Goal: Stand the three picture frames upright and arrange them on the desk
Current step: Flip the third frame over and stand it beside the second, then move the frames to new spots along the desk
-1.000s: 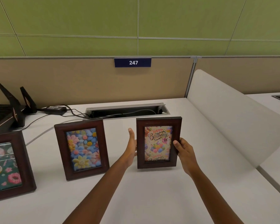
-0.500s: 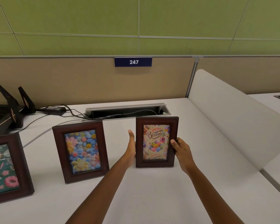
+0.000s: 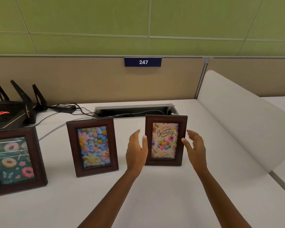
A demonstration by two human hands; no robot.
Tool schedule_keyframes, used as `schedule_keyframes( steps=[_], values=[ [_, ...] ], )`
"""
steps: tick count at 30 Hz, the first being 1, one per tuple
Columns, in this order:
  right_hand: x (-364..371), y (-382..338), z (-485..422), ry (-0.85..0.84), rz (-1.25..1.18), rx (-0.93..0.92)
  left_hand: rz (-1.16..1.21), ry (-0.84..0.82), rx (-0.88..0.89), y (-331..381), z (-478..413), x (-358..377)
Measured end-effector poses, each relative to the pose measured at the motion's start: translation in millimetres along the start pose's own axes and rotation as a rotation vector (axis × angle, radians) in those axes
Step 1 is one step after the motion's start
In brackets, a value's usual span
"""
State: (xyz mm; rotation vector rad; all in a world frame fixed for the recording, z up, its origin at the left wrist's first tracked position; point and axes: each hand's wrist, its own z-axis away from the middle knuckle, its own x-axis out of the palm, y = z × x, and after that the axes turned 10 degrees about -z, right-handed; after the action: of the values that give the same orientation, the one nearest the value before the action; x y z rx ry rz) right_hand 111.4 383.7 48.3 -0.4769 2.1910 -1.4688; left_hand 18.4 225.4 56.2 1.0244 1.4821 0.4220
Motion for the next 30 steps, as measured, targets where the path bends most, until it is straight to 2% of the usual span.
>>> schedule_keyframes(
  steps=[5,9,13,19,24,26,30],
  values=[
    [13,-34,14,0.079,0.096,-0.294,-0.198,0.203,0.415,6,17,-23],
    [38,-61,26,0.012,0.05,-0.391,-0.367,0.315,0.581,2,18,-50],
    [75,-81,47,-0.066,0.048,-0.474,-0.463,0.383,0.524,-16,15,-75],
    [130,-100,85,-0.293,-0.016,-0.454,-0.51,0.415,0.441,-59,15,-123],
    [176,-110,116,-0.505,-0.081,-0.354,-0.537,0.429,0.321,-99,10,-166],
    [196,-112,126,-0.564,-0.053,-0.305,-0.548,0.446,0.288,-116,8,-183],
    [241,-113,147,-0.655,0.035,-0.321,-0.548,0.478,0.2,-151,5,-215]
  ],
)
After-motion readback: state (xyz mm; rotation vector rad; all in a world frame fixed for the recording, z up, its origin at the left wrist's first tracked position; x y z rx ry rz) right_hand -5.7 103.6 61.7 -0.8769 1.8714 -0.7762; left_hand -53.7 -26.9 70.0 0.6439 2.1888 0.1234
